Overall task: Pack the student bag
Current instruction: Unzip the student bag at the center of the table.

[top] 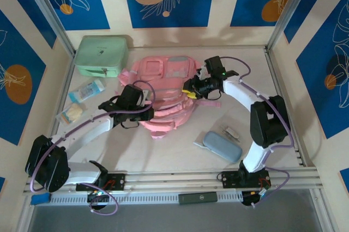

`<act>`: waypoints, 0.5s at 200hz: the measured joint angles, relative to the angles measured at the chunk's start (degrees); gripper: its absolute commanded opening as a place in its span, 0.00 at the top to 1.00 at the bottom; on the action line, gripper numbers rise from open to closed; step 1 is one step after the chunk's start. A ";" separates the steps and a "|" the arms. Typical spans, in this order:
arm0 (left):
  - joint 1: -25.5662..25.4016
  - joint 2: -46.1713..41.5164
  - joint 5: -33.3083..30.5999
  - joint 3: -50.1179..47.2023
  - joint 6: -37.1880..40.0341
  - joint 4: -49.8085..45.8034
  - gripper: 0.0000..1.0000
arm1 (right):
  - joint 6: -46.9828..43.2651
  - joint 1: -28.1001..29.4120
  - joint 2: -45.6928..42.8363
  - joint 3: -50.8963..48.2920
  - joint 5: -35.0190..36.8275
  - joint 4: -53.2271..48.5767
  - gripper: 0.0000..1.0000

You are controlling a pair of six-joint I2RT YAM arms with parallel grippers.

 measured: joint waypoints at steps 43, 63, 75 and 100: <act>-0.35 0.68 0.59 0.00 -1.38 -0.22 1.00 | 11.69 8.46 -12.70 -10.93 8.22 5.44 0.39; -0.42 0.87 0.66 0.00 -1.81 -0.24 1.00 | 17.70 16.33 -12.33 -11.72 11.45 9.68 0.37; -0.44 1.03 0.66 0.00 -1.97 -0.13 1.00 | 20.79 19.52 -10.82 -11.72 13.44 11.78 0.37; -0.44 1.11 0.68 0.00 -2.01 -0.11 1.00 | 25.88 22.82 -6.32 -10.78 19.21 13.51 0.40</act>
